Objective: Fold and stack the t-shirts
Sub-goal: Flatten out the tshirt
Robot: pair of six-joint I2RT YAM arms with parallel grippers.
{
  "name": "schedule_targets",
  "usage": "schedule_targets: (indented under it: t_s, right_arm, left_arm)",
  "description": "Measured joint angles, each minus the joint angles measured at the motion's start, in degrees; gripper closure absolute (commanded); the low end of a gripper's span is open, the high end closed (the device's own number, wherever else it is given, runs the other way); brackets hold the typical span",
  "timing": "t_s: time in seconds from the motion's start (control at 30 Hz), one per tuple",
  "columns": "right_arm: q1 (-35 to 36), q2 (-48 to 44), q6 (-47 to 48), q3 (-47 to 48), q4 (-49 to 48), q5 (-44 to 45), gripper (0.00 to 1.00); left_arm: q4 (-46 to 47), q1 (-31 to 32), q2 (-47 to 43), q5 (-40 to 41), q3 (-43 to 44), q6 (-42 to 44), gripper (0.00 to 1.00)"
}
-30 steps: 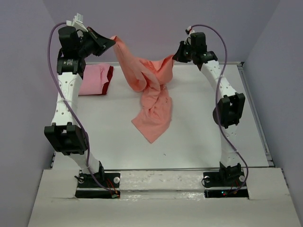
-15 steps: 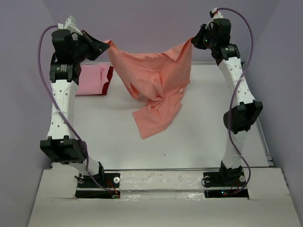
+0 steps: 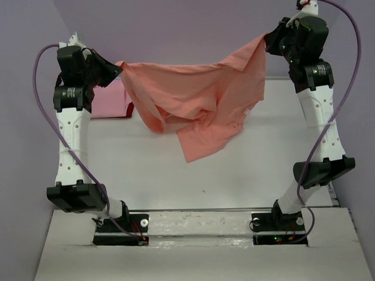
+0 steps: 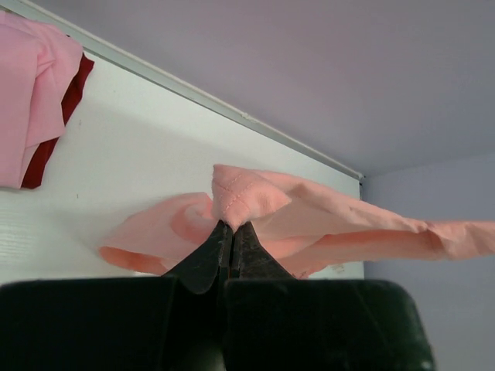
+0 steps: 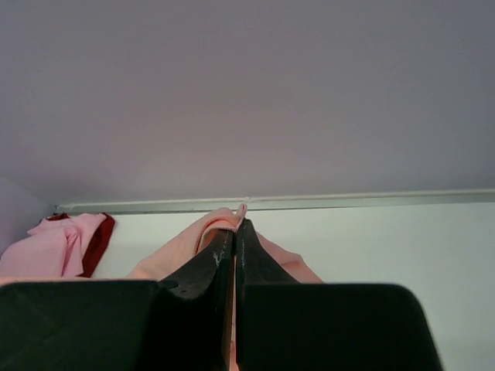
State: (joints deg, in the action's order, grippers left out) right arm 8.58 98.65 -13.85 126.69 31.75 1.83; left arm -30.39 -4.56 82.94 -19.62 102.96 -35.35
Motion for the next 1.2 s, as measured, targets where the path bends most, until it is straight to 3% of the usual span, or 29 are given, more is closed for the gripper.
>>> schedule_targets:
  t_s: [0.33, 0.6, 0.93, 1.07, 1.2]
  right_arm:
    - [0.0, -11.4, -1.9, -2.8, -2.5, -0.6, 1.00]
    - [0.0, -25.8, -7.0, -18.0, -3.5, -5.6, 1.00]
    - [0.0, -46.4, -8.6, -24.5, -0.7, -8.3, 1.00]
    - [0.0, -53.0, -8.0, -23.9, -1.8, -7.2, 1.00]
    - [0.0, -53.7, -8.2, -15.5, -1.6, -6.5, 1.00]
  left_arm:
    - [1.6, 0.0, -2.6, -0.6, 0.2, 0.3, 1.00]
    - [1.8, 0.0, -14.8, 0.0, 4.0, -0.2, 1.00]
    - [-3.5, 0.0, -29.2, -2.0, 4.5, 3.1, 1.00]
    - [-6.3, 0.0, -33.4, -2.0, 2.4, 3.0, 1.00]
    - [-9.2, 0.0, -34.0, -2.5, 3.1, 3.0, 1.00]
